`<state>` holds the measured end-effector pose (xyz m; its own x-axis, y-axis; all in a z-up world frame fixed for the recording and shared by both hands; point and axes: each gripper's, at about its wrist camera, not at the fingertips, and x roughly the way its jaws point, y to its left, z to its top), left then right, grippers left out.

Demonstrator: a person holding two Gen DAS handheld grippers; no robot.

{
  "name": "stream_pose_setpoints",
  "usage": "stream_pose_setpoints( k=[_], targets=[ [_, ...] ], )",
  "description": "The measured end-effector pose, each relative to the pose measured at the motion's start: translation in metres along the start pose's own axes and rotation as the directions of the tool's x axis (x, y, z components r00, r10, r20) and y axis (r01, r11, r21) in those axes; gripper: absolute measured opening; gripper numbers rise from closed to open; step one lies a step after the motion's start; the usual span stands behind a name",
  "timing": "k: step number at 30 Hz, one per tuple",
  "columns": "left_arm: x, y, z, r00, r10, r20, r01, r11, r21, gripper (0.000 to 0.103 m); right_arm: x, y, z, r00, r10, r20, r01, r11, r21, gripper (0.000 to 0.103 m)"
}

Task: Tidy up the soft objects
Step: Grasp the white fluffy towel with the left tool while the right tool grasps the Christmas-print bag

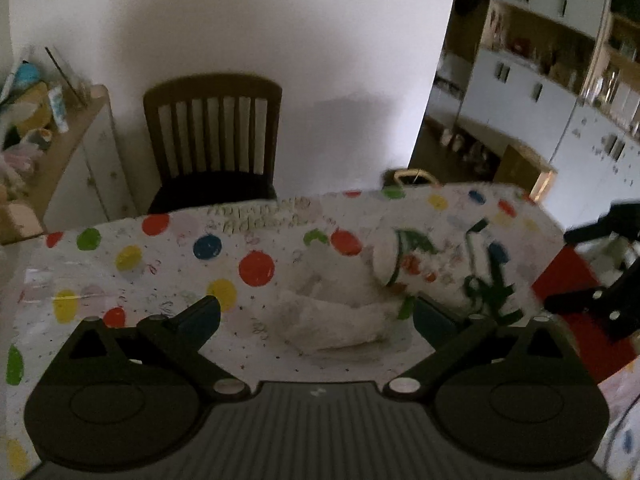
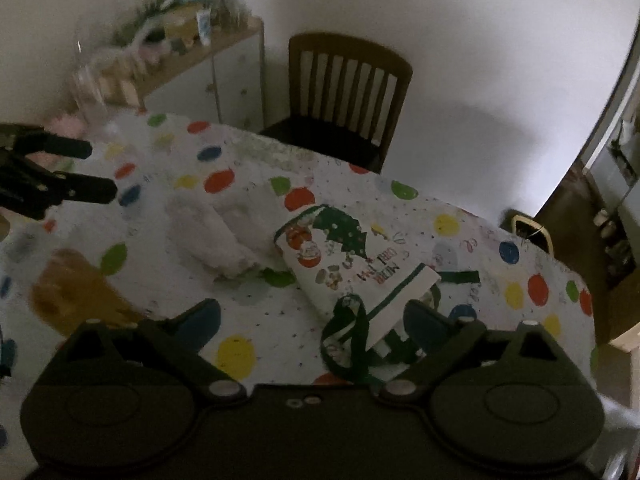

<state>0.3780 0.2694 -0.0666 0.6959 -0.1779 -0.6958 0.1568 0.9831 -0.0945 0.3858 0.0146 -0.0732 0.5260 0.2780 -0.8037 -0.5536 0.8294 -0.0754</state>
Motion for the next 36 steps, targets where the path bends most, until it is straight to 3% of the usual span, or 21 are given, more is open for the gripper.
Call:
stream_pose_setpoints(
  k=[8,13,17,28,34,36],
  targets=[
    [0.072,0.008,-0.013,0.995,0.024,-0.093,-0.020,0.999,0.038,0.103,0.049,0.008,0.014,0.997,-0.046,-0.068,0.042,0.997,-0.067,0.090],
    [0.097,0.023,-0.011,0.992,-0.048,-0.115,0.041,0.997,-0.060,0.103,0.081,0.012,0.018,0.989,-0.079,-0.124,0.065,0.991,-0.118,0.088],
    [0.123,0.026,-0.011,0.974,-0.121,-0.190,0.100,0.988,-0.114,0.103,0.107,0.011,0.020,0.982,-0.090,-0.168,0.066,0.987,-0.144,0.084],
    [0.159,0.004,-0.018,0.969,-0.108,-0.222,0.115,0.993,0.018,0.102,0.153,0.013,0.020,0.972,-0.120,-0.201,0.084,0.980,-0.179,0.079],
    [0.164,-0.009,-0.023,0.977,-0.053,-0.207,0.079,0.990,0.117,0.081,0.161,0.010,0.021,0.973,-0.113,-0.203,0.083,0.985,-0.151,0.064],
    [0.163,-0.010,-0.024,0.980,-0.055,-0.191,0.081,0.988,0.130,0.064,0.161,0.008,0.021,0.974,-0.102,-0.203,0.078,0.989,-0.126,0.057]
  ],
)
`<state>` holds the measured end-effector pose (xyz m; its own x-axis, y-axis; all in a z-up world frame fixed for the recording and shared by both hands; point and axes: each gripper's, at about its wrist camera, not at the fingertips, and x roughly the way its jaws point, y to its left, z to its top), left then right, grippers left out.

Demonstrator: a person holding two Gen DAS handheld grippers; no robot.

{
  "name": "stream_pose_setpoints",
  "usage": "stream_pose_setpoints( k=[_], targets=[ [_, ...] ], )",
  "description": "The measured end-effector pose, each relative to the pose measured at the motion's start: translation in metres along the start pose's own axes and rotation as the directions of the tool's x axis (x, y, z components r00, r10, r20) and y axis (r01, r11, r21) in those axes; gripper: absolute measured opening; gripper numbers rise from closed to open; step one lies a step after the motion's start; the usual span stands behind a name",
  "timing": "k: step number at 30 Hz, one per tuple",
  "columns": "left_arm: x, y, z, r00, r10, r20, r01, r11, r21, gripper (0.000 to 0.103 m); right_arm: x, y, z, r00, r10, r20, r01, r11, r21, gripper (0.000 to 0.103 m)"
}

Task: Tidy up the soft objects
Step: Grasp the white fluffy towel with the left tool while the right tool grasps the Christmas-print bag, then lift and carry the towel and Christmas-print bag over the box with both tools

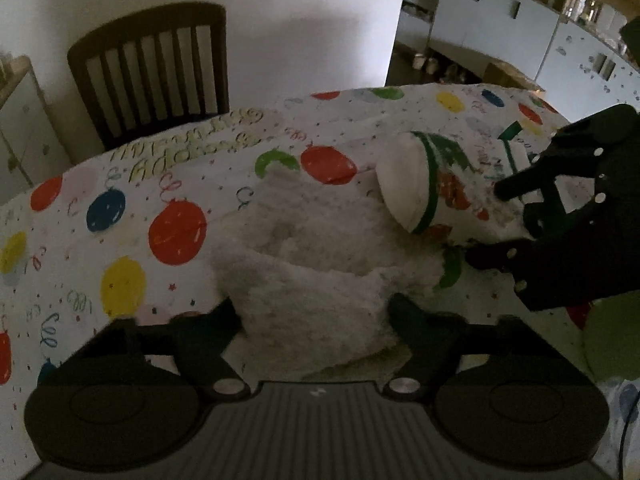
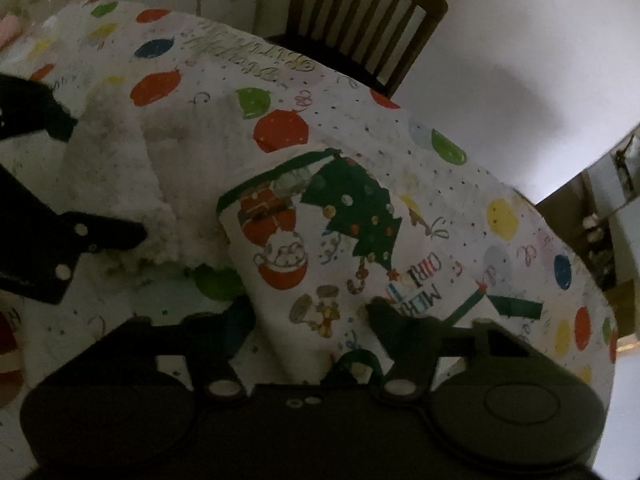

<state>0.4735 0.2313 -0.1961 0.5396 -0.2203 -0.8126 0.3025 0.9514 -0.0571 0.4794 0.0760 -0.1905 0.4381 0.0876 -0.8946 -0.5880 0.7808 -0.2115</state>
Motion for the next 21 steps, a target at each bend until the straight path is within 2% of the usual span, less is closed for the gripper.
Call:
stream_pose_setpoints(
  k=[5,8,10,13,18,21],
  targets=[
    [-0.004,-0.002,0.002,1.000,-0.026,0.015,0.026,0.999,0.021,0.032,-0.003,0.002,-0.002,1.000,-0.002,0.014,0.002,1.000,0.010,0.037],
    [-0.009,-0.005,0.003,0.999,-0.021,0.025,0.020,0.999,0.035,0.022,-0.007,0.004,-0.003,1.000,-0.006,0.027,0.006,1.000,0.021,0.025],
    [-0.011,-0.004,0.002,0.999,-0.007,0.032,0.006,0.999,0.035,0.019,-0.012,0.005,-0.003,0.999,-0.018,0.040,0.017,1.000,0.020,0.016],
    [-0.018,-0.003,0.002,0.998,0.021,0.057,-0.023,0.999,0.032,0.017,-0.024,0.002,-0.005,0.996,-0.041,0.073,0.038,0.998,0.048,0.011],
    [-0.037,0.006,0.004,0.993,0.060,0.105,-0.060,0.998,-0.007,0.016,-0.052,-0.016,-0.009,0.988,-0.075,0.137,0.057,0.990,0.126,0.008],
    [-0.052,0.013,0.008,0.987,0.092,0.131,-0.087,0.995,-0.048,0.016,-0.072,-0.033,-0.011,0.984,-0.069,0.166,0.037,0.981,0.190,0.007]
  ],
)
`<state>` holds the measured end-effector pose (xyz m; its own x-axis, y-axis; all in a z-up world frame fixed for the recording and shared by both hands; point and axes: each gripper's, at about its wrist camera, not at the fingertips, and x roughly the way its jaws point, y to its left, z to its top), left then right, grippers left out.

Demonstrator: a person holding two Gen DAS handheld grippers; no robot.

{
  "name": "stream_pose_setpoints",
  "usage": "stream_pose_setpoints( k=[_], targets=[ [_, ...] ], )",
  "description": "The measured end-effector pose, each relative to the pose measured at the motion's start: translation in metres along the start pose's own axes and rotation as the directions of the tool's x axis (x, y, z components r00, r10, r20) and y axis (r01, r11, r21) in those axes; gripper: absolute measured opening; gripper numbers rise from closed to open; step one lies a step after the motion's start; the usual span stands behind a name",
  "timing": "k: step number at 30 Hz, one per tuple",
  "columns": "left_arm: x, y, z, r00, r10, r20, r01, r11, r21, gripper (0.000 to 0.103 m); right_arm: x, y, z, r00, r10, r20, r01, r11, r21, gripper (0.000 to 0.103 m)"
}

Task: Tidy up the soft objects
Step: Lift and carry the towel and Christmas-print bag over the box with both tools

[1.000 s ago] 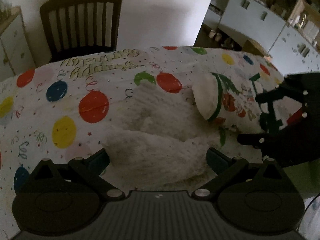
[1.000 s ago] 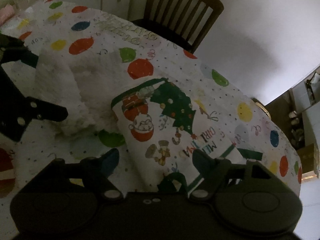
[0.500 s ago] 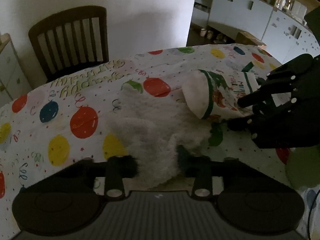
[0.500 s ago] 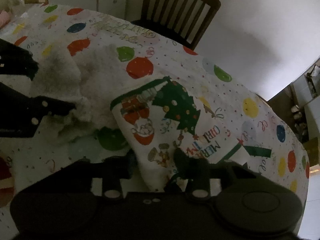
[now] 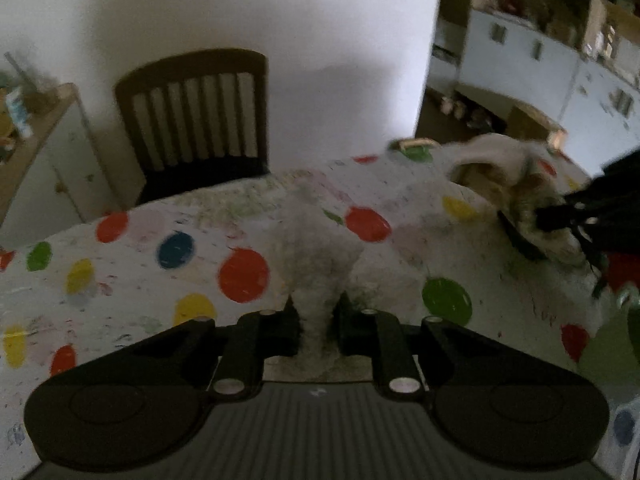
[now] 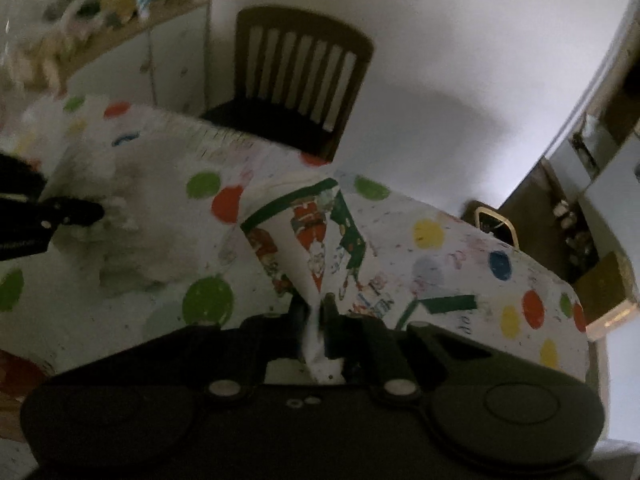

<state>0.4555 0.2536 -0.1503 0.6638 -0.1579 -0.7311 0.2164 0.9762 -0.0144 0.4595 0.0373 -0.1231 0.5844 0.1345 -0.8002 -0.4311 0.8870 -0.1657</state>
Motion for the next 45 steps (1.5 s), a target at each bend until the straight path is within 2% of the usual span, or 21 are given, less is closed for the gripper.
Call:
stream_pose_setpoints(
  k=[7,14,21,25,34,40,45],
  targets=[
    [-0.038,0.016,0.016,0.996,0.042,0.073,-0.037,0.997,-0.074,0.016,-0.051,-0.042,0.000,0.996,0.013,0.085,-0.024,0.990,0.136,0.005],
    [-0.089,0.023,0.034,0.986,0.084,0.141,-0.065,0.989,-0.130,0.016,-0.104,-0.074,-0.008,0.985,0.031,0.168,-0.065,0.978,0.199,0.003],
    [-0.146,0.003,0.044,0.977,0.113,0.182,-0.091,0.988,-0.124,0.016,-0.163,-0.098,-0.024,0.970,0.025,0.241,-0.077,0.975,0.210,0.003],
    [-0.174,-0.012,0.048,0.975,0.095,0.200,-0.067,0.988,-0.140,0.016,-0.196,-0.114,-0.038,0.960,0.028,0.278,-0.093,0.971,0.222,0.003],
    [-0.219,-0.078,0.055,0.974,0.030,0.224,-0.005,0.994,-0.110,0.016,-0.248,-0.142,-0.072,0.964,0.042,0.262,-0.095,0.977,0.192,0.003],
    [-0.230,-0.148,0.055,0.977,-0.038,0.212,0.046,0.998,-0.034,0.016,-0.266,-0.167,-0.097,0.967,0.060,0.249,-0.109,0.976,0.189,0.003],
    [-0.225,-0.211,0.056,0.974,-0.116,0.196,0.115,0.993,0.016,0.016,-0.273,-0.196,-0.119,0.970,0.082,0.229,-0.129,0.972,0.198,0.003]
  ],
)
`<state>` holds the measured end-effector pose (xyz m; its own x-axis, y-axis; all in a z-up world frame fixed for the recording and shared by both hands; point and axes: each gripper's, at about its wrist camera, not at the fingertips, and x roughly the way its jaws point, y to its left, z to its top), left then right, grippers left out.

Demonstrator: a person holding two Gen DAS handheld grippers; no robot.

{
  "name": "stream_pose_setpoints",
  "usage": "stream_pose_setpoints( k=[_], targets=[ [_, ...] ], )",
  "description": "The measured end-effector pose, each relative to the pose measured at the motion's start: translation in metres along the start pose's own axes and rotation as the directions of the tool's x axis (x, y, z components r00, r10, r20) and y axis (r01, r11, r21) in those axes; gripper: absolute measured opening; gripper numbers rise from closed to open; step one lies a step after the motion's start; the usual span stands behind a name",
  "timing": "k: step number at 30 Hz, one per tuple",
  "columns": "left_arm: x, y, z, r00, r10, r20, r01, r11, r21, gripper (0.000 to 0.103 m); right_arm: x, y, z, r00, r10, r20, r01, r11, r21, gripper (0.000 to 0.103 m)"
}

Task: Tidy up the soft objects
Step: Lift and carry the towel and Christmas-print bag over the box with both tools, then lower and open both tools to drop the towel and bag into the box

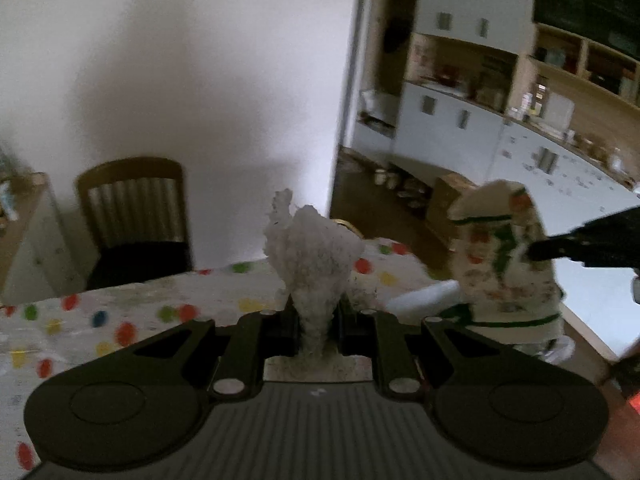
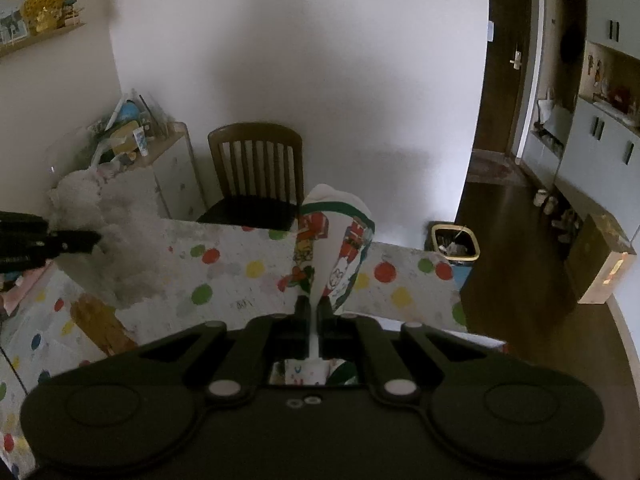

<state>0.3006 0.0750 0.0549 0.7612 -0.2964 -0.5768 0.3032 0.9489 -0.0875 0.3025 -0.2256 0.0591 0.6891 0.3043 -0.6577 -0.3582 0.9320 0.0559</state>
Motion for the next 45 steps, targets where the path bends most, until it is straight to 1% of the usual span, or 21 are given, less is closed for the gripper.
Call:
stream_pose_setpoints(
  k=[5,9,14,19,23,28,32,36,41,45],
  targets=[
    [0.024,-0.062,-0.006,0.997,-0.076,-0.028,0.077,0.996,0.035,0.016,-0.013,-0.029,-0.013,1.000,0.005,-0.012,-0.005,1.000,0.002,0.003],
    [0.051,-0.098,-0.013,0.991,-0.118,-0.067,0.122,0.991,0.049,0.016,-0.018,-0.057,-0.024,1.000,0.004,-0.023,-0.004,1.000,0.019,0.003],
    [0.084,-0.135,-0.021,0.981,-0.156,-0.114,0.162,0.986,0.047,0.016,-0.020,-0.089,-0.040,0.999,-0.002,-0.044,0.004,0.998,0.060,0.003],
    [0.112,-0.160,-0.026,0.969,-0.197,-0.148,0.203,0.979,0.029,0.016,-0.011,-0.114,-0.058,0.996,0.001,-0.084,0.008,0.994,0.105,0.003],
    [0.135,-0.172,-0.036,0.963,-0.201,-0.181,0.204,0.979,0.000,0.016,0.004,-0.126,-0.070,0.994,0.003,-0.112,0.012,0.991,0.133,0.003],
    [0.165,-0.172,-0.045,0.955,-0.208,-0.212,0.197,0.978,-0.071,0.016,0.026,-0.142,-0.081,0.991,0.016,-0.135,0.010,0.982,0.190,0.003],
    [0.185,-0.175,-0.053,0.956,-0.179,-0.234,0.166,0.983,-0.075,0.016,0.048,-0.152,-0.091,0.986,0.023,-0.163,0.015,0.974,0.224,0.003],
    [0.199,-0.177,-0.059,0.958,-0.152,-0.244,0.140,0.988,-0.067,0.016,0.069,-0.155,-0.102,0.980,0.022,-0.198,0.025,0.973,0.229,0.003],
    [0.214,-0.177,-0.068,0.953,-0.126,-0.276,0.111,0.992,-0.067,0.016,0.087,-0.159,-0.114,0.971,0.023,-0.236,0.031,0.974,0.223,0.003],
    [0.224,-0.176,-0.075,0.947,-0.102,-0.304,0.087,0.994,-0.063,0.016,0.094,-0.162,-0.119,0.967,0.021,-0.254,0.036,0.975,0.217,0.003]
  ],
)
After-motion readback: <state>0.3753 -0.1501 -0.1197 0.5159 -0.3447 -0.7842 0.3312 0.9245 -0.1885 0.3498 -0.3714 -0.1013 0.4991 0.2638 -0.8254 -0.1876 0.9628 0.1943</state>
